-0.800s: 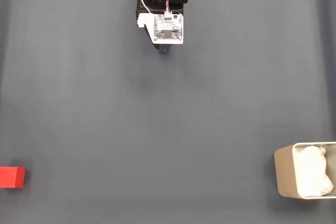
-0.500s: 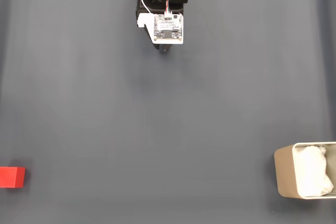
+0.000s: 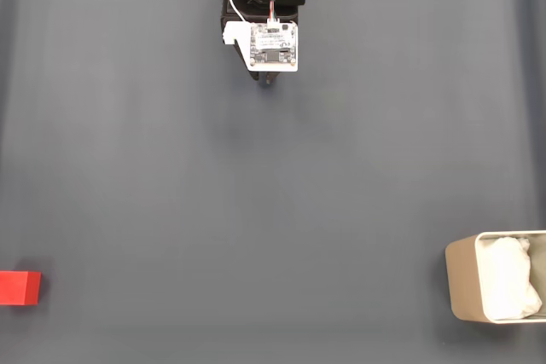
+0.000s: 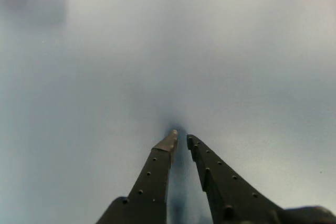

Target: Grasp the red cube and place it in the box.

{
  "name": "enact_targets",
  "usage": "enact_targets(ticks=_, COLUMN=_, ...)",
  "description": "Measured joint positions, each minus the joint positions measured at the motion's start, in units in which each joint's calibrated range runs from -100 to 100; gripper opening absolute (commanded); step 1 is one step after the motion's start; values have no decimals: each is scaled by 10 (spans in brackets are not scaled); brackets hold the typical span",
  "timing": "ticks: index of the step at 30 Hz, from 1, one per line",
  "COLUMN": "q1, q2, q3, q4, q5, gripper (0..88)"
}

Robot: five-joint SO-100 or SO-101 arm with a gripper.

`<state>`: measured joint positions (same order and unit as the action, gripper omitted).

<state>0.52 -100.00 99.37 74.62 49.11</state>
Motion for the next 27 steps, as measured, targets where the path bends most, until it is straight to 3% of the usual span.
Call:
enact_targets(ticks=20, q1=0, q2=0, q3=0, q4=-6, q5=7, gripper=0)
enact_targets(ticks=27, q1=1, q2=66, q3=-55, q4=-123, q5=10, gripper=0)
